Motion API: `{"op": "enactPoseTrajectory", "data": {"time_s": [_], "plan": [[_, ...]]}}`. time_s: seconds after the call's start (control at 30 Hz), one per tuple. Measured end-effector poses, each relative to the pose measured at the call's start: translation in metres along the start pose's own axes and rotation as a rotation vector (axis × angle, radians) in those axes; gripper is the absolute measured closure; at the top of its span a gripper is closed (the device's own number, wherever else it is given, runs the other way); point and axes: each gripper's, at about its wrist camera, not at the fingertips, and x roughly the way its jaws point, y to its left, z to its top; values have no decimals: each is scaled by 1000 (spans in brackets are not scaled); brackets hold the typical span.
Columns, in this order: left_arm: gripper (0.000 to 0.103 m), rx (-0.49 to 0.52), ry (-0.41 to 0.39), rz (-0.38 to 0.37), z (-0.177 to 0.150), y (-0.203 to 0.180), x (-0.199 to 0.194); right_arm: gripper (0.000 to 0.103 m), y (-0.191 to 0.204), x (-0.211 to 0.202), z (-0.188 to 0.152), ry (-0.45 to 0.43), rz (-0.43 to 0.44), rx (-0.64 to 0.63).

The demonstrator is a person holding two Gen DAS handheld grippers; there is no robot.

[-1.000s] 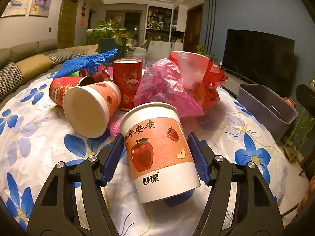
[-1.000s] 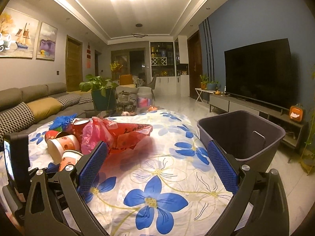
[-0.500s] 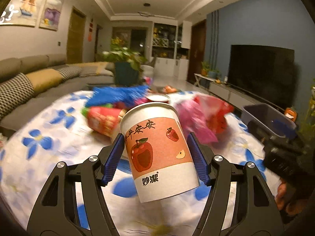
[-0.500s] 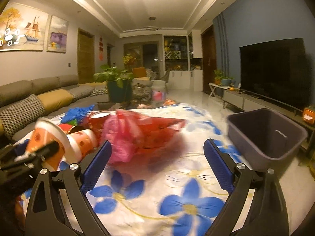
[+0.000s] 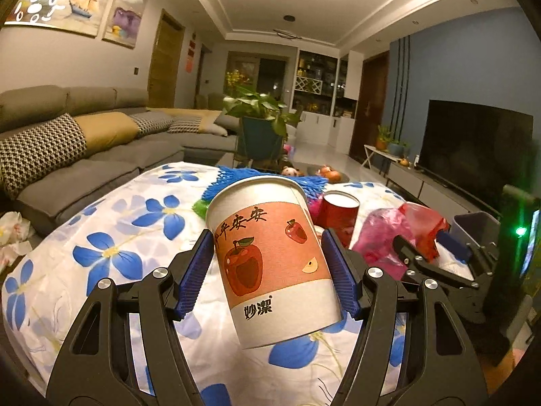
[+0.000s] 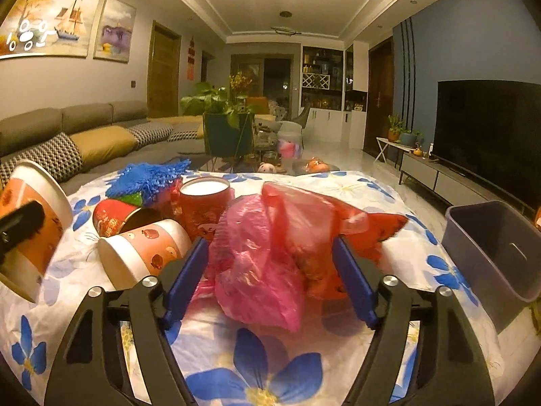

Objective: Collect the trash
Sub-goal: 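Grasp the pink plastic bag with the right tool while the left tool holds the cup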

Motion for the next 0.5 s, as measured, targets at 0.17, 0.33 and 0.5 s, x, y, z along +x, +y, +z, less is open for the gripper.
{"op": "enactPoseTrajectory", "data": {"time_s": [0.17,0.33,0.5], "plan": [[38,-5,8,-4,1,2,2,47,6,11,-2,39,16,-21],[38,-4,12,-10,-2,0,2,72,8,15,-8,75,39,-45],[38,0,14,-13,-1,-2,1,91,6,2,-7,61,56,-58]]}}
